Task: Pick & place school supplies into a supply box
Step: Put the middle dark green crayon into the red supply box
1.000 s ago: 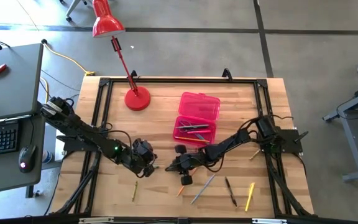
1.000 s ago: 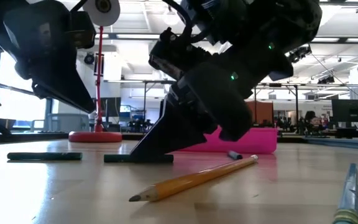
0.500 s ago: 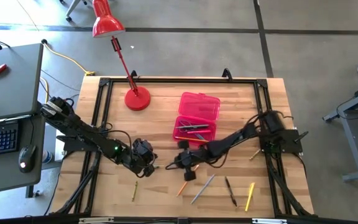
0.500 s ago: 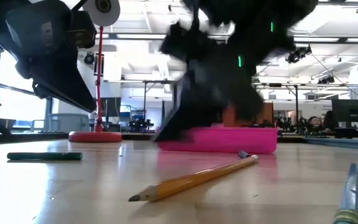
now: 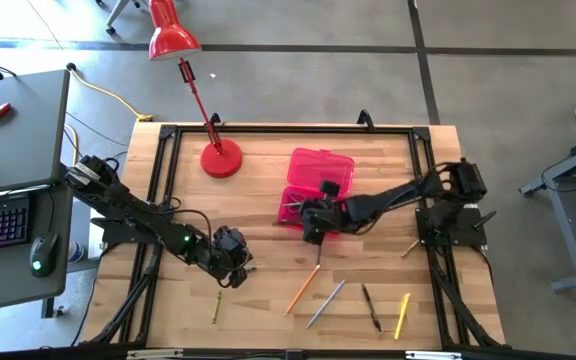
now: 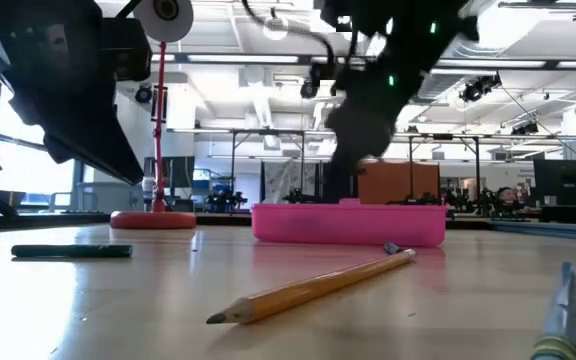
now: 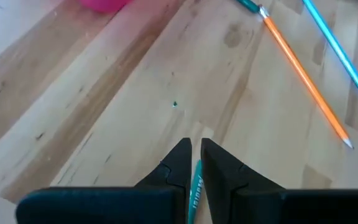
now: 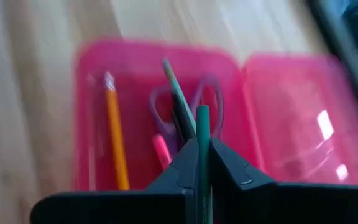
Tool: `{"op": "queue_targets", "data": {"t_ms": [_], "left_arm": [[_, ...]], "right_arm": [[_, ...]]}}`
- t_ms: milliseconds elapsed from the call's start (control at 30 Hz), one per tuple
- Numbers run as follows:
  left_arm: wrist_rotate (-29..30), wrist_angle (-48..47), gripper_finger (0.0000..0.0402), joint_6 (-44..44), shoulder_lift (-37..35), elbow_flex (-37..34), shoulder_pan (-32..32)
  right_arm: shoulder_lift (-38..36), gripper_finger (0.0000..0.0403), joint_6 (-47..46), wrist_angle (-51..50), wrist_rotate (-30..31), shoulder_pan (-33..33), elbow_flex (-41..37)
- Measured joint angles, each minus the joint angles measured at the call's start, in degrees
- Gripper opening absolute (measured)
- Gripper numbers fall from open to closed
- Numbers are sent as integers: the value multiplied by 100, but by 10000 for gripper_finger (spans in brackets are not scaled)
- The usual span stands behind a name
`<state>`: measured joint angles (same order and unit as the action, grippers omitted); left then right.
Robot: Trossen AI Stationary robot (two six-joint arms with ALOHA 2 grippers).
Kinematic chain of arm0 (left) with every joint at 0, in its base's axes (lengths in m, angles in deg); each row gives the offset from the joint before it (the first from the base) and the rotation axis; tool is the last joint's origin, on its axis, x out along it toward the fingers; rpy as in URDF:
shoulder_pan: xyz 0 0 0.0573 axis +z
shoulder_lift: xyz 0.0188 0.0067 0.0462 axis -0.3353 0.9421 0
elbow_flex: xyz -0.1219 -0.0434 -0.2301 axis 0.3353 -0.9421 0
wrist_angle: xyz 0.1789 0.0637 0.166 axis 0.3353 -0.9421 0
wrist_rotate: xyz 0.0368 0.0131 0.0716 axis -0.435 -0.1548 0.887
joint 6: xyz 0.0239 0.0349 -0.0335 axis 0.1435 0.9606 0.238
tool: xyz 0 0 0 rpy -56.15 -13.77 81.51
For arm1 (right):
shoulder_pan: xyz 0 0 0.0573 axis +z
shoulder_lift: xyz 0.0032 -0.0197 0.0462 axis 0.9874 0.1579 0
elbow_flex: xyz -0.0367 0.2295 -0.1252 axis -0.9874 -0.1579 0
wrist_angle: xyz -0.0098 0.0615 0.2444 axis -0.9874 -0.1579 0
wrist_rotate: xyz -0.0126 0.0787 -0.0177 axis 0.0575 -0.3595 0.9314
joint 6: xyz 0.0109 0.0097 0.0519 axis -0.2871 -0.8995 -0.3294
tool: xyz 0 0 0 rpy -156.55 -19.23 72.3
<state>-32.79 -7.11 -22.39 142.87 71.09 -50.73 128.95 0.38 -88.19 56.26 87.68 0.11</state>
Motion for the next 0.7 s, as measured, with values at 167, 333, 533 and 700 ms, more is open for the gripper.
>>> {"op": "queue_targets", "data": {"t_ms": [167, 333, 533, 700], "left_arm": [[44, -48, 69, -171, 2, 2, 4], [-143, -331, 69, -315, 2, 0, 63], [-806, -1006, 69, -1384, 62, 0, 387], [-1122, -1128, 69, -1027, 66, -2, 505]], "right_arm": [[1, 18, -469, 617, -561, -402, -631], [-3, 19, -562, 1510, -943, -523, -1046], [-5, 44, -547, 1901, -999, -525, -1151], [-5, 75, -301, 1917, -1003, -512, -1063]]}}
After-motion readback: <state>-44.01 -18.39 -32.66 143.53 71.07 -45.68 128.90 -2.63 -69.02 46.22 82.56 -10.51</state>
